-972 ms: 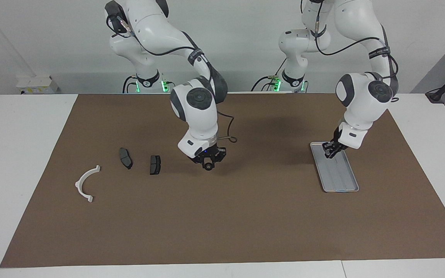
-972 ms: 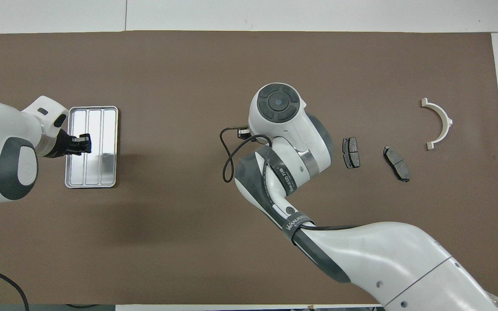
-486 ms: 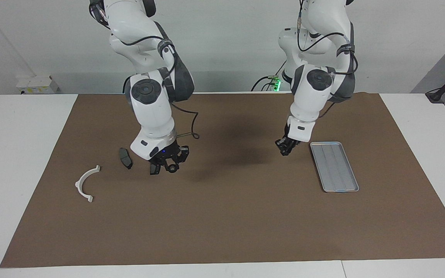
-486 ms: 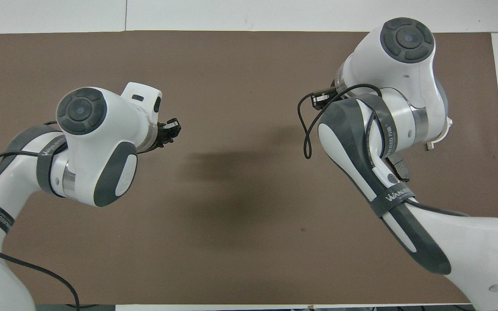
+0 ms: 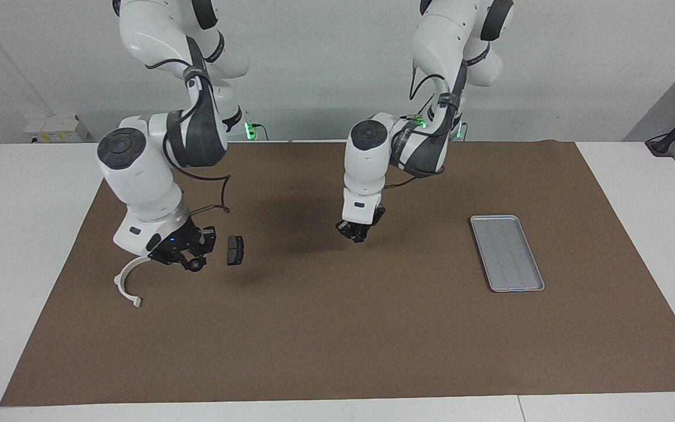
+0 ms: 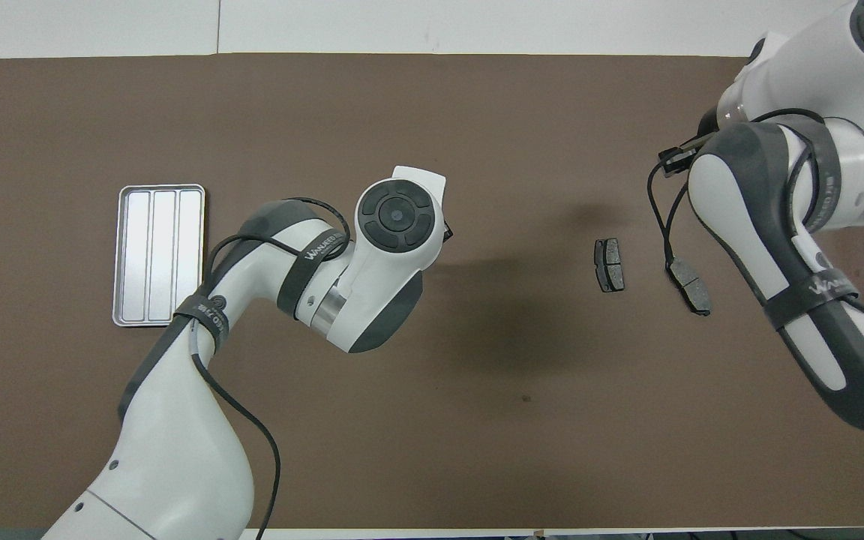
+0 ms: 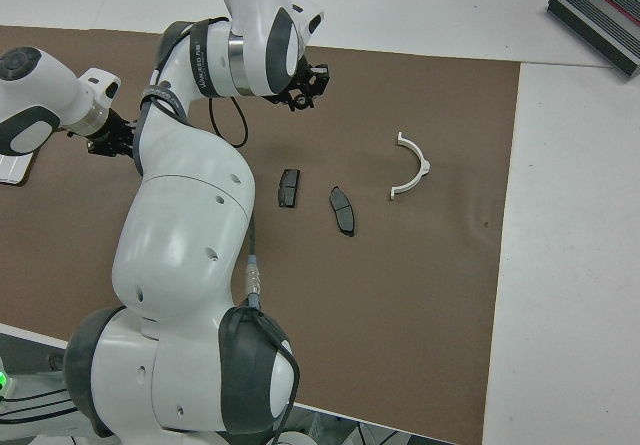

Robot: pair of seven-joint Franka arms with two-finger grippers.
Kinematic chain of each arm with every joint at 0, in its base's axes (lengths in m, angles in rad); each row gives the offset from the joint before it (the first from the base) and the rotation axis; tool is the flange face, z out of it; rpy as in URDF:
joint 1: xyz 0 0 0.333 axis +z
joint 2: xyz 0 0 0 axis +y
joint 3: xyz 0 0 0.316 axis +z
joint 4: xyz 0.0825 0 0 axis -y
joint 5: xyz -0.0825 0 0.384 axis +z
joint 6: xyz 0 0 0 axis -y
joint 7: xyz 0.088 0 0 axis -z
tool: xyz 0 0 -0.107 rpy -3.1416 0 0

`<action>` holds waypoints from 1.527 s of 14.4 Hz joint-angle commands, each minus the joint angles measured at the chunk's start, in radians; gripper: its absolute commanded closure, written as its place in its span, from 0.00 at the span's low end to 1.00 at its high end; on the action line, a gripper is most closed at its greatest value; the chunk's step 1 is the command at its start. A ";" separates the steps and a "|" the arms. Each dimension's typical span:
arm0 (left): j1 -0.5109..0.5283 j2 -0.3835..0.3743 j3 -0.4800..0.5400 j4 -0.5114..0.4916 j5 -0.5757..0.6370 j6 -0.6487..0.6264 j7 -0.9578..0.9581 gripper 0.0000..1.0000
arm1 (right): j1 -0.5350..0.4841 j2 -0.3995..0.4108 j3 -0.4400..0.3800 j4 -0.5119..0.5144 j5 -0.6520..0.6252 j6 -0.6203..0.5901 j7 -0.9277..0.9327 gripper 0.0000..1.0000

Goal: Place bearing gear from tray to pile

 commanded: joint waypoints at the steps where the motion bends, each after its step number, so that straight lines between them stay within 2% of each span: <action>1: -0.009 0.028 0.017 0.027 0.018 0.020 -0.042 0.90 | -0.067 -0.011 0.016 -0.043 0.007 0.006 -0.102 1.00; 4: -0.032 0.030 0.017 -0.033 0.016 0.052 -0.053 0.90 | -0.103 -0.020 0.015 -0.107 0.007 0.016 -0.146 1.00; 7: -0.037 0.051 0.019 -0.036 0.018 0.058 -0.070 0.89 | -0.118 -0.050 0.013 -0.219 0.004 0.126 -0.152 1.00; 12: -0.037 0.061 0.017 -0.059 0.019 0.098 -0.076 0.88 | -0.135 -0.027 0.013 -0.307 0.003 0.269 -0.173 1.00; 13: -0.037 0.064 0.017 -0.059 0.019 0.100 -0.076 0.83 | -0.135 -0.016 0.013 -0.311 0.003 0.286 -0.173 1.00; 14: -0.035 0.064 0.017 -0.058 0.019 0.098 -0.076 0.61 | -0.137 -0.005 0.013 -0.313 0.003 0.295 -0.173 1.00; 15: -0.034 0.064 0.017 -0.058 0.019 0.098 -0.075 0.19 | -0.138 0.007 0.013 -0.313 0.003 0.308 -0.173 1.00; 16: -0.032 0.064 0.019 -0.053 0.021 0.091 -0.075 0.00 | -0.137 0.012 0.013 -0.313 0.001 0.320 -0.173 1.00; 19: -0.017 0.038 0.023 -0.047 0.021 0.080 -0.073 0.00 | -0.137 0.041 0.013 -0.313 -0.003 0.349 -0.172 1.00; 22: 0.060 -0.062 0.023 -0.047 0.021 0.000 -0.062 0.00 | -0.137 0.058 0.013 -0.313 -0.003 0.372 -0.172 1.00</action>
